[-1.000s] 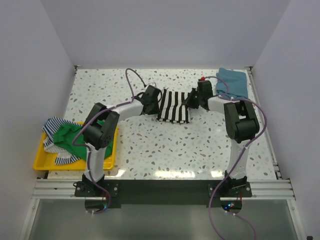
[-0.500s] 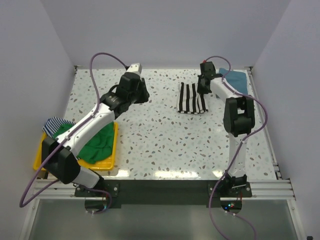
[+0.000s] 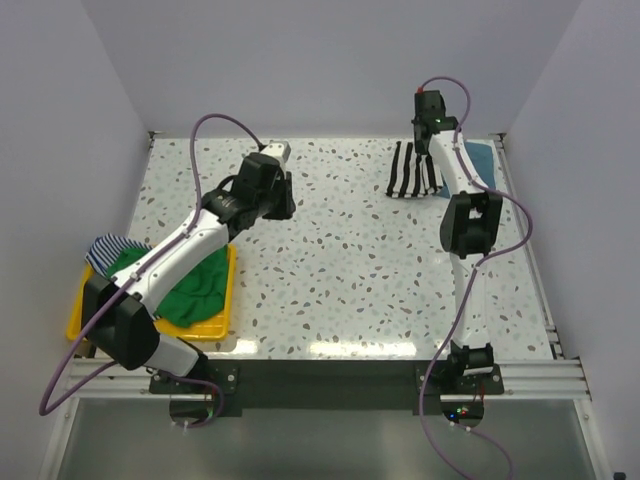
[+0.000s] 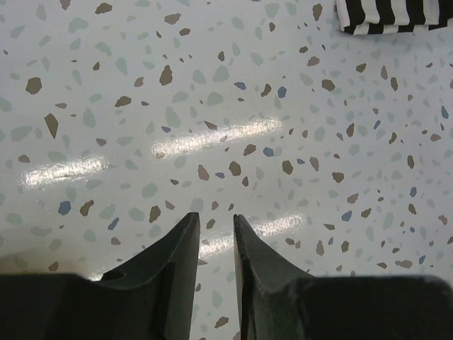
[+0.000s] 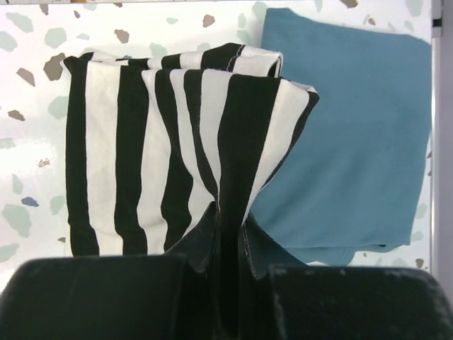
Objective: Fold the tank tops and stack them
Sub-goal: Neatly place the folded tank top to the corner
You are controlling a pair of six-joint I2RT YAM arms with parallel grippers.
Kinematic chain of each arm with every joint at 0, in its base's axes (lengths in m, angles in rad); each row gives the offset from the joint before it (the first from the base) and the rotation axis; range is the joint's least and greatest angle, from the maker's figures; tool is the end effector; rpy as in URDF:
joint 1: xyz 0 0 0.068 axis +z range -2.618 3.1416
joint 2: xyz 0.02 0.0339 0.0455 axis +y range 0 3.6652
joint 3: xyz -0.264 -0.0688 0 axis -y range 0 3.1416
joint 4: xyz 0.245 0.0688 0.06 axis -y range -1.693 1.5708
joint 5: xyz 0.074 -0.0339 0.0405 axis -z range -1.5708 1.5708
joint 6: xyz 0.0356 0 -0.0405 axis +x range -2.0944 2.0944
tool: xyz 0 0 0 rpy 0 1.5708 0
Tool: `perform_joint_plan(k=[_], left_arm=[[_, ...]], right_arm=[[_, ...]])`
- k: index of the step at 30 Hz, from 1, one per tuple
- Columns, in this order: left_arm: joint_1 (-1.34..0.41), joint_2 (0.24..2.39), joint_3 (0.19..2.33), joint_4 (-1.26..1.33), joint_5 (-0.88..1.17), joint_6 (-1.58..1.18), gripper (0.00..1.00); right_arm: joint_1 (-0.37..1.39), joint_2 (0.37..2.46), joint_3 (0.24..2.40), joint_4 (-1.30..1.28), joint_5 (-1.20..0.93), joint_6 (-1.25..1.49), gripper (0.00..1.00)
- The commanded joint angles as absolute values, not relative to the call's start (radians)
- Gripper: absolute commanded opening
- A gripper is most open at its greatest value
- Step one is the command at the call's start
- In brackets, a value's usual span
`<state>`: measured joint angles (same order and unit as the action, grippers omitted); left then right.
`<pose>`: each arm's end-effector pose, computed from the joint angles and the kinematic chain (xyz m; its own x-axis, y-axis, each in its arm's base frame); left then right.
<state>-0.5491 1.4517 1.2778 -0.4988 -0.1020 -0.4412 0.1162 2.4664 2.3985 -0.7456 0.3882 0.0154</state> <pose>0.2799 -0.1670 0.3242 -0.6733 -0.0860 -0.7343 0.1811 0.9438 -0.2766 0.5459 0.0502 0.2440 -0.7194 -0.0696 -0.6911 0.1621 0.9507 -0.2645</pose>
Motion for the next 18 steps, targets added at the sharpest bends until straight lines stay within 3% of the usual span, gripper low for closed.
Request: perform_joint_plan(k=[1, 18], left_arm=[[-0.534, 1.473, 1.273, -0.492, -0.064, -0.405, 0.31], [-0.519, 1.511, 1.253, -0.476, -0.018, -0.4, 0.29]], right_arm=[[0.106, 2.467, 2.483, -0.766, 0.433, -0.063, 0.0], [0.086, 2.468, 2.566, -0.617, 0.463, -0.202, 0.0]])
